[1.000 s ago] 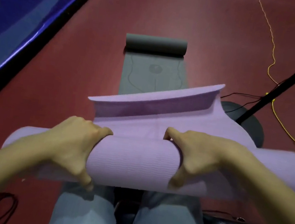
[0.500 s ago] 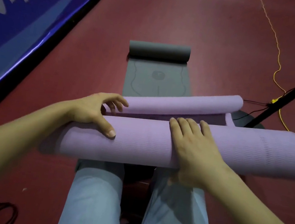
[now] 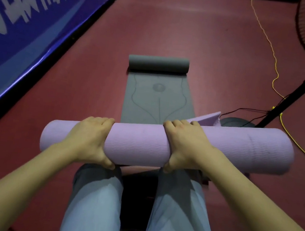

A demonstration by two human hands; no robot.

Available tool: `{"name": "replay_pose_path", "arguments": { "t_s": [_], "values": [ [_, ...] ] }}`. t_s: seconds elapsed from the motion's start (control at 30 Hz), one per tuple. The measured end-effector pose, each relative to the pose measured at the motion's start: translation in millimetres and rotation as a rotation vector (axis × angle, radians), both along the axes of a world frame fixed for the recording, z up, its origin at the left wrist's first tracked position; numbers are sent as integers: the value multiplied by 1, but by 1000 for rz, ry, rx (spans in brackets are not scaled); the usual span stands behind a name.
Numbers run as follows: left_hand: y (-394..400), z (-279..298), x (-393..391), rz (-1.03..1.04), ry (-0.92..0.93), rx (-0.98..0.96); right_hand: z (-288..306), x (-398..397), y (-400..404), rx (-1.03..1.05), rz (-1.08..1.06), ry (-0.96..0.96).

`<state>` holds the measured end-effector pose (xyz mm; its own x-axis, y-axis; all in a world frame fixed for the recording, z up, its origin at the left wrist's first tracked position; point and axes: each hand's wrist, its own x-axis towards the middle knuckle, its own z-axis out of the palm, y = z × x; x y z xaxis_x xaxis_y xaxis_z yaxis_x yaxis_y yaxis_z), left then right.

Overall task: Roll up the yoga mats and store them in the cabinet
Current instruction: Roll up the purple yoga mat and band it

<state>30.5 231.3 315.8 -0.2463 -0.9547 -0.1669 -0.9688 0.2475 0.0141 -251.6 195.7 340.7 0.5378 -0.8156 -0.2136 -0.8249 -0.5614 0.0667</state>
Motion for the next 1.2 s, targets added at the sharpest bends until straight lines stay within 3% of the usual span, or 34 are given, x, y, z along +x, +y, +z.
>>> {"name": "replay_pose_path", "arguments": {
  "t_s": [0.1, 0.3, 0.53, 0.67, 0.8, 0.93, 1.03, 1.13, 1.2],
  "values": [
    [9, 12, -1, -5, 2, -4, 8, 0, 0, 67, -5, -11],
    [16, 45, -18, -31, -206, 63, 30, -8, 6, 233, -37, -36],
    [38, 60, -24, -20, -51, 397, 45, -19, 26, 592, -104, -73],
    [47, 54, -30, -48, 144, 729, 33, -31, 34, 829, -128, -80],
    [30, 46, -22, -26, 361, 901, 28, -38, 31, 695, -197, -213],
    [15, 37, -8, -7, 507, 849, 34, -43, 24, 535, -212, -220],
    [8, 31, 10, 72, 612, 592, 30, -50, 24, 399, -217, -160],
    [-1, 31, 19, 119, 740, 260, 14, -48, 23, 90, -257, -198],
    [-7, 33, 12, 45, 651, 135, 3, -42, 20, -91, -238, -217]
  ]
}}
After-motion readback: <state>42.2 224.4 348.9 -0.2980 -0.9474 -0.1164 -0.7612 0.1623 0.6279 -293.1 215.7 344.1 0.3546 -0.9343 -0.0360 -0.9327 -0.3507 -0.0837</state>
